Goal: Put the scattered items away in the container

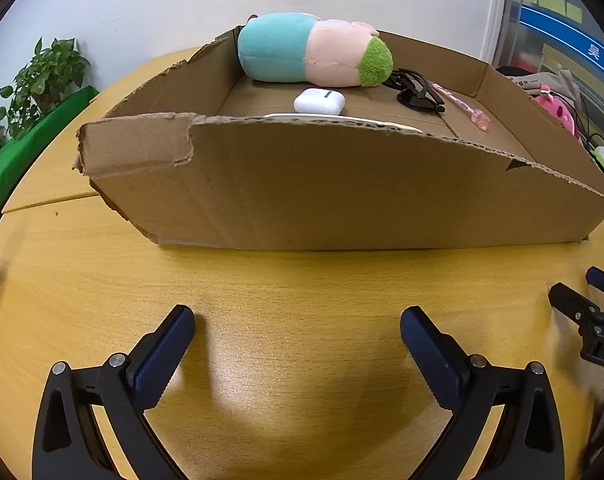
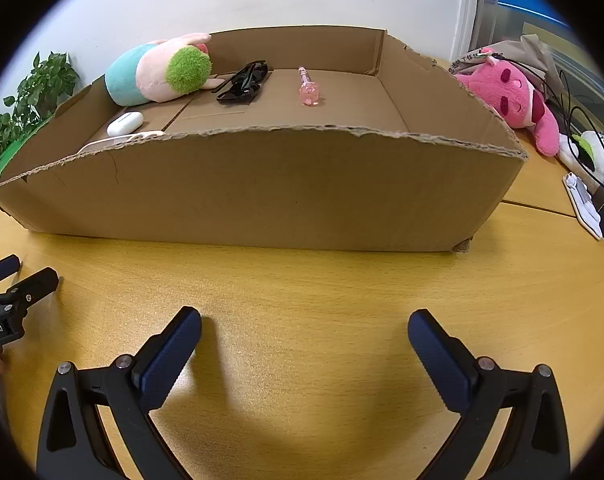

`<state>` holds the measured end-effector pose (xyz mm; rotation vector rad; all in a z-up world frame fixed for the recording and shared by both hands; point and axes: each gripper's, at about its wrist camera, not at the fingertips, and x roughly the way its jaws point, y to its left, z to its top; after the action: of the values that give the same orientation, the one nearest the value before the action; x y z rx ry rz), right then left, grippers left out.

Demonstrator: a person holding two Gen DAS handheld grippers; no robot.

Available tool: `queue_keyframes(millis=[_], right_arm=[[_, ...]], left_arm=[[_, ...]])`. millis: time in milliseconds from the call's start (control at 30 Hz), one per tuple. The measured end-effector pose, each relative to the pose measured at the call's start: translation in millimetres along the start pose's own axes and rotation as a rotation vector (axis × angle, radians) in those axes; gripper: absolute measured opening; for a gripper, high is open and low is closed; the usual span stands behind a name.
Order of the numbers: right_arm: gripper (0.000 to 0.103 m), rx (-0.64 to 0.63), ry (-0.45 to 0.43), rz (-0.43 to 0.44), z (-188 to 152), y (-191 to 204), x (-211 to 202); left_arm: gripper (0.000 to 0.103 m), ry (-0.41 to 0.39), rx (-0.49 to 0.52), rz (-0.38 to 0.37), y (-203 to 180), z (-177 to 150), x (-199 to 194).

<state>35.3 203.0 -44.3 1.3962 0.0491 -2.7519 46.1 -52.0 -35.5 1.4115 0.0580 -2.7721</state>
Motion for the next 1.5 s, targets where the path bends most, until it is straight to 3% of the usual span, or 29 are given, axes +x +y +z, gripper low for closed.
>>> queue_keyframes(millis=[200,433,1500], right_arm=[[0.103,-0.152,0.002,0.112,-6,-7,-5],[0.103,-0.04,0.005,0.027,-2,-31,-1],[0.103,-0.02,0.006,0.019,-1,-36,-3]], left_arm=[[0.103,0.001,0.016,-0.011,14,-4,-3],[0.103,0.0,0.006,-0.001,31,-10,-7],[0.103,-0.002,0.028,-0.016,31,-11,-7]])
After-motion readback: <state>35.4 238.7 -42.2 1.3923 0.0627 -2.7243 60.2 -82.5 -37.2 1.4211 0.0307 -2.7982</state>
